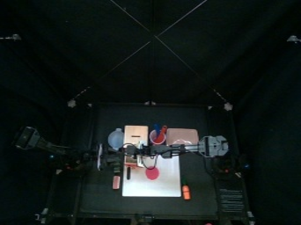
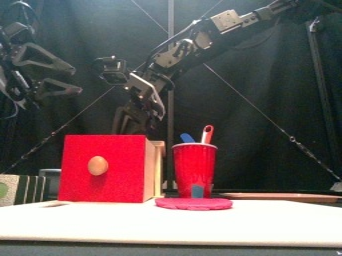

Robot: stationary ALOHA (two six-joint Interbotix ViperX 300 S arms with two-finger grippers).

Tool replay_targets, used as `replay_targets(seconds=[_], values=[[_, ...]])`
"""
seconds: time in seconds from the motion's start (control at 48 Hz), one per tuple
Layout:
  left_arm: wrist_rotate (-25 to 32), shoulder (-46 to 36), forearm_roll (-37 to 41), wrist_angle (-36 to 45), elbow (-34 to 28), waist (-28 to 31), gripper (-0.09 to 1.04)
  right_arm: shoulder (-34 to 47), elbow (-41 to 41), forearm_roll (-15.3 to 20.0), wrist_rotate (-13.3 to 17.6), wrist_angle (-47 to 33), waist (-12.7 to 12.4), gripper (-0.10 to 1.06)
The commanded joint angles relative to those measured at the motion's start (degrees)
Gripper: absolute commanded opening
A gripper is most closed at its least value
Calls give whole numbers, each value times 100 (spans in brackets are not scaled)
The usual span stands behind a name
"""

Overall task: Get the cutter from the drawer then cut the dough then place the extra dough in the bowl
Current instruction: Place the cutter on the board

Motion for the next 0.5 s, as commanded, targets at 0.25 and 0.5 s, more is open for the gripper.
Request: replay_targets(seconds=[0.25,0.5], values=[[9,9,-26,-26,-79,26,83,-888,-308,-202,-9,290,44,55],[-9,9,-26,-26,-70,26,83,-1441,-202,-431,0,571,62,55]])
